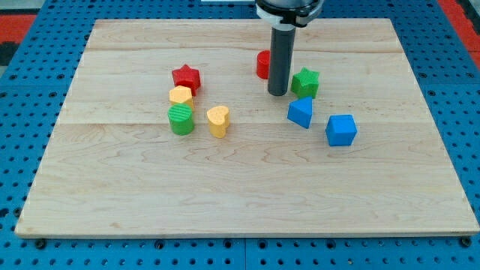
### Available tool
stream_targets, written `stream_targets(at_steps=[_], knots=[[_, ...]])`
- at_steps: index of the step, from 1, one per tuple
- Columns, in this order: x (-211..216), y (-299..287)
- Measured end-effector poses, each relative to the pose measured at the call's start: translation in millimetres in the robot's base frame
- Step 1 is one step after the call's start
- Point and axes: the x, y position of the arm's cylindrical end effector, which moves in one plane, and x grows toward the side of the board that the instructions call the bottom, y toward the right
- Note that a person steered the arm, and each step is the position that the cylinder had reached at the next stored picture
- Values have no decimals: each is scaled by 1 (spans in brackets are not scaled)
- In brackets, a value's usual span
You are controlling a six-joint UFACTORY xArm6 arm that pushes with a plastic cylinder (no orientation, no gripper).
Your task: Move the green star to the center right
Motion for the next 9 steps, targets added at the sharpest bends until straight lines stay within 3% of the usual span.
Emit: stream_targets(at_steps=[2, 3, 4, 9], knots=[[-18, -5], [-20, 52], [-20, 67], [-22, 57]])
